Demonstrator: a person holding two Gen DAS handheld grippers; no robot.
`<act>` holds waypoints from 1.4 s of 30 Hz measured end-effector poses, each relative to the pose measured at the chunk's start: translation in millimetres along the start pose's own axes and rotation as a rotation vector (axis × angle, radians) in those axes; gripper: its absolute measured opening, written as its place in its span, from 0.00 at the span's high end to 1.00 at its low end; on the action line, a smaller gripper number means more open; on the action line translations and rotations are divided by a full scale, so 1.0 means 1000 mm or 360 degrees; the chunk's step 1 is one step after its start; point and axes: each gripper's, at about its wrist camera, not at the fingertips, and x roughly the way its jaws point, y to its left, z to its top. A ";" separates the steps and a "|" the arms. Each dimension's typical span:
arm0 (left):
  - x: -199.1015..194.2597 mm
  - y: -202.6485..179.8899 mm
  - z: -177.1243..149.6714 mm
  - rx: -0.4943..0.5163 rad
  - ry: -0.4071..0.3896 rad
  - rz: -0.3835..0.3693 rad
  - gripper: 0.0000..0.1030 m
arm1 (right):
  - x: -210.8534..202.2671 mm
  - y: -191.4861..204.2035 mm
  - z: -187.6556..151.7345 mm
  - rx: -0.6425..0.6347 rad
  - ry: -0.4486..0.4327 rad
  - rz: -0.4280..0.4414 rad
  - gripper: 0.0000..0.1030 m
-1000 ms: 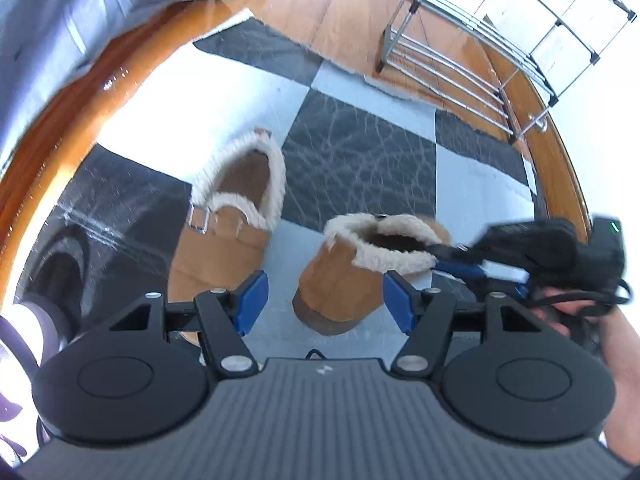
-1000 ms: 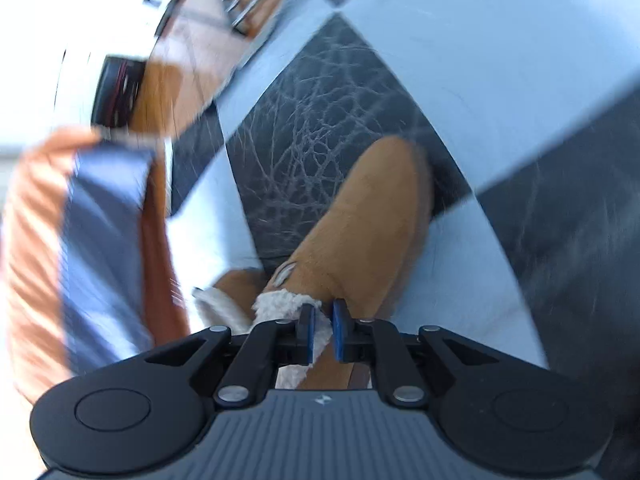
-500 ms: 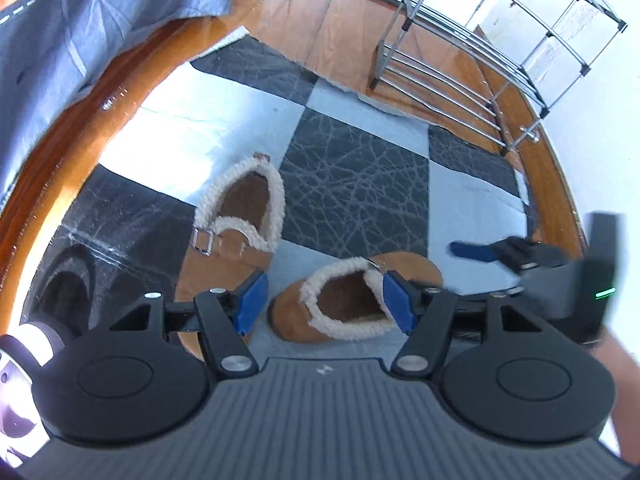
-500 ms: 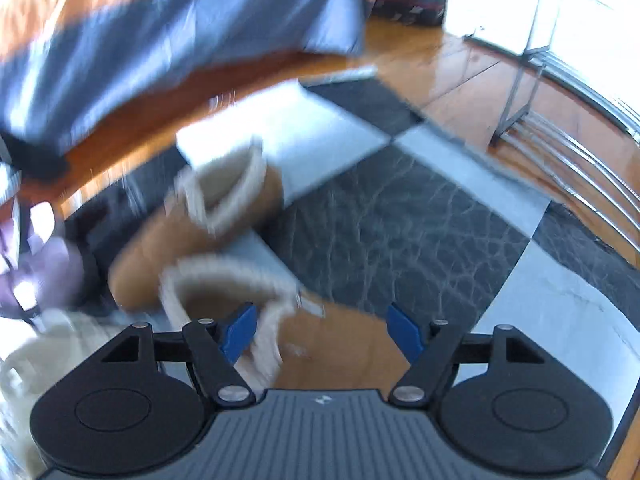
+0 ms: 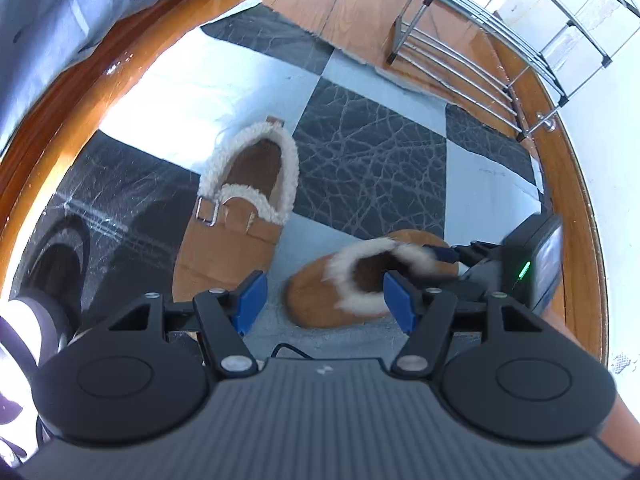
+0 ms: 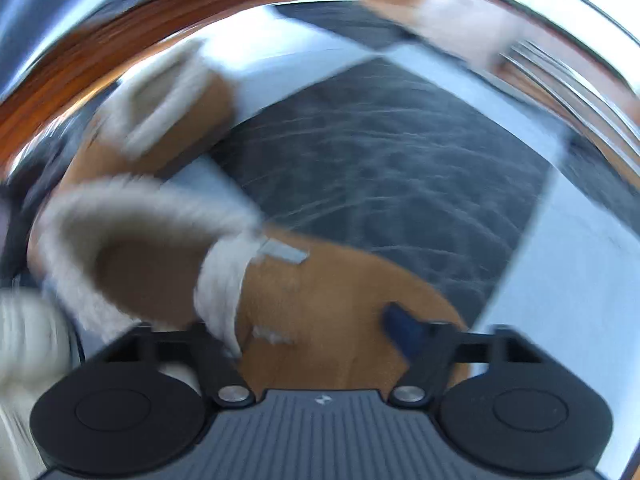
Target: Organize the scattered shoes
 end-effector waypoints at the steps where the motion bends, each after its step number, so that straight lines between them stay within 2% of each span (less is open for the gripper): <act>1: -0.002 0.001 0.001 -0.0014 -0.0008 -0.0005 0.38 | -0.007 -0.012 0.005 0.0187 -0.0052 -0.0035 0.83; 2: -0.006 0.003 0.003 -0.0031 -0.0022 -0.0014 0.38 | -0.012 -0.020 0.007 0.0279 -0.0088 -0.0058 0.83; 4: -0.014 0.003 0.006 -0.0051 -0.0043 -0.0031 0.38 | -0.021 -0.046 0.009 0.0679 -0.0115 -0.0063 0.83; 5: -0.019 0.003 0.007 -0.0057 -0.0056 -0.0043 0.38 | -0.023 -0.052 0.008 0.0761 -0.0109 -0.0040 0.83; 7: -0.026 0.002 0.011 -0.0054 -0.0090 -0.0071 0.38 | -0.024 -0.076 -0.008 0.1243 -0.0070 0.0118 0.80; 8: -0.032 0.002 0.012 -0.0058 -0.0111 -0.0086 0.38 | -0.026 -0.081 -0.014 0.1393 -0.0055 0.0157 0.79; 9: -0.037 0.002 0.013 -0.0063 -0.0129 -0.0098 0.38 | -0.028 -0.086 -0.023 0.1602 -0.0016 0.0221 0.69; 10: -0.042 0.002 0.014 -0.0068 -0.0146 -0.0110 0.38 | -0.030 -0.086 -0.026 0.1718 0.0038 0.0310 0.56; 11: -0.051 0.003 0.017 -0.0090 -0.0174 -0.0153 0.38 | -0.029 -0.082 -0.024 0.1716 0.0085 0.0393 0.53; 12: -0.058 0.005 0.019 -0.0108 -0.0186 -0.0194 0.38 | -0.031 -0.075 -0.021 0.1680 0.0169 0.0563 0.50; 13: -0.065 0.005 0.022 -0.0118 -0.0198 -0.0223 0.38 | -0.032 -0.071 -0.021 0.1676 0.0188 0.0635 0.40; 14: -0.073 0.004 0.024 -0.0109 -0.0223 -0.0229 0.38 | -0.034 -0.067 -0.021 0.1672 0.0206 0.0706 0.34; 15: -0.084 -0.001 0.026 -0.0080 -0.0273 -0.0206 0.38 | -0.036 -0.064 -0.020 0.1663 0.0206 0.0768 0.31; 16: -0.095 -0.005 0.027 -0.0046 -0.0327 -0.0178 0.38 | -0.042 -0.064 -0.017 0.1640 0.0127 0.0795 0.24; 18: -0.111 -0.013 0.028 0.0008 -0.0407 -0.0137 0.36 | -0.050 -0.063 -0.010 0.1573 0.0046 0.0798 0.20; 20: -0.135 -0.025 0.027 0.0091 -0.0500 -0.0054 0.34 | -0.052 -0.060 -0.002 0.1370 -0.0017 0.0679 0.19; 22: -0.144 -0.030 0.026 0.0130 -0.0505 -0.0040 0.31 | -0.051 -0.054 0.003 0.1189 -0.0047 0.0570 0.19; 26: -0.141 -0.025 0.027 0.0101 -0.0405 -0.0112 0.31 | -0.039 -0.032 0.001 0.0898 0.0018 0.0574 0.20; 29: -0.129 -0.023 0.026 0.0070 -0.0337 -0.0048 0.31 | -0.021 -0.013 -0.005 0.0762 0.0079 0.0606 0.20; 30: -0.125 -0.023 0.026 0.0053 -0.0306 -0.0026 0.31 | -0.013 -0.007 -0.008 0.0737 0.0099 0.0615 0.22; 31: -0.122 -0.023 0.027 0.0029 -0.0280 -0.0018 0.31 | -0.004 -0.001 -0.011 0.0711 0.0119 0.0624 0.38; 32: -0.120 -0.023 0.029 0.0001 -0.0258 -0.0039 0.31 | 0.005 0.005 -0.015 0.0704 0.0142 0.0628 0.45; 34: -0.120 -0.023 0.031 -0.0038 -0.0231 -0.0082 0.31 | 0.028 0.015 -0.029 0.0862 0.0208 0.0599 0.42; 37: -0.128 -0.028 0.024 0.0000 -0.0243 -0.0092 0.31 | 0.036 0.016 -0.040 0.1147 0.0255 0.0716 0.43; 38: -0.130 -0.029 0.022 0.0019 -0.0246 -0.0076 0.31 | 0.033 0.017 -0.039 0.1134 0.0252 0.0723 0.43; 41: -0.136 -0.025 0.012 0.0020 -0.0215 -0.0005 0.31 | 0.000 0.016 -0.032 0.1011 0.0148 0.0613 0.42; 42: -0.139 -0.022 0.010 0.0003 -0.0209 0.0004 0.31 | -0.026 0.014 -0.034 0.1003 0.0070 0.0586 0.40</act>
